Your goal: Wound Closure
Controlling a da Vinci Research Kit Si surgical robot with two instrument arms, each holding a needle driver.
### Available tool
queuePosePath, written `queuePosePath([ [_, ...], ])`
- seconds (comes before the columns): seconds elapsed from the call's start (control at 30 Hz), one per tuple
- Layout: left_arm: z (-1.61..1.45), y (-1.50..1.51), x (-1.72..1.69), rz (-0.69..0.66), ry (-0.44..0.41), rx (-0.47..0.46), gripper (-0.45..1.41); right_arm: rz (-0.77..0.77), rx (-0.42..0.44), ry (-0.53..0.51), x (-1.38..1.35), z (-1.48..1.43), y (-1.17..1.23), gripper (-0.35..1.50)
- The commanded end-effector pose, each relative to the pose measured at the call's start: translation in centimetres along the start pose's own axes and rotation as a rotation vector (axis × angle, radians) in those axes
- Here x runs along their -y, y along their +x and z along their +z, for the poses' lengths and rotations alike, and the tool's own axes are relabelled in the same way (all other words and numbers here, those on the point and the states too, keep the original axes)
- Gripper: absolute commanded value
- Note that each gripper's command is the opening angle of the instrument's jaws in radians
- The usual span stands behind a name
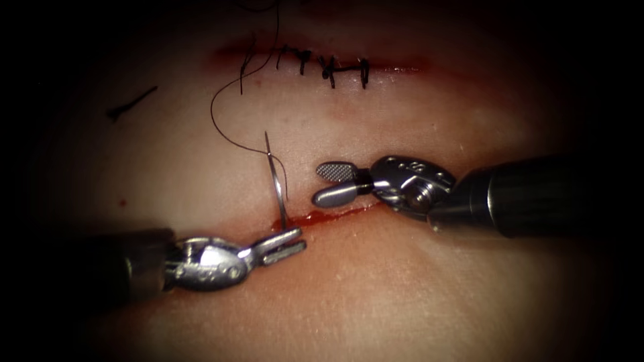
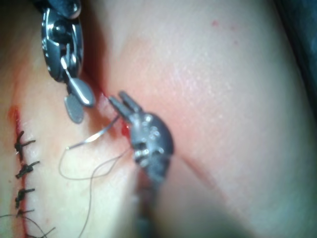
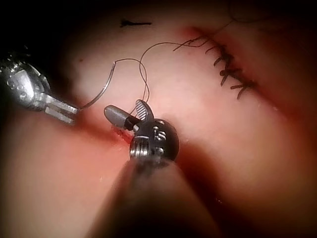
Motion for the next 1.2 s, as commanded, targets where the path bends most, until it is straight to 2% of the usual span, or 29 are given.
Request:
queuePosePath([
  [0.03,0.09,-0.05,-0.09,0.002,-0.007,0.005,-0.45,0.021,0.027,0.016,-0.04,0.08,-0.07,1.04],
  [0.13,0.14,-0.05,-0.13,0.01,-0.01,0.013,-0.45,0.058,0.094,0.047,-0.04,0.11,-0.15,1.01],
  [0.37,0.22,-0.04,-0.18,0.09,-0.019,0.031,-0.45,0.109,0.13,0.115,-0.08,0.17,-0.25,0.99],
  [0.73,0.24,-0.1,-0.23,0.139,-0.03,0.046,-0.45,0.134,0.1,0.163,-0.2,0.22,-0.22,0.98],
  [1.2,0.25,-0.1,-0.24,0.145,-0.031,0.051,-0.45,0.15,0.087,0.209,-0.19,0.38,-0.18,0.92],
])
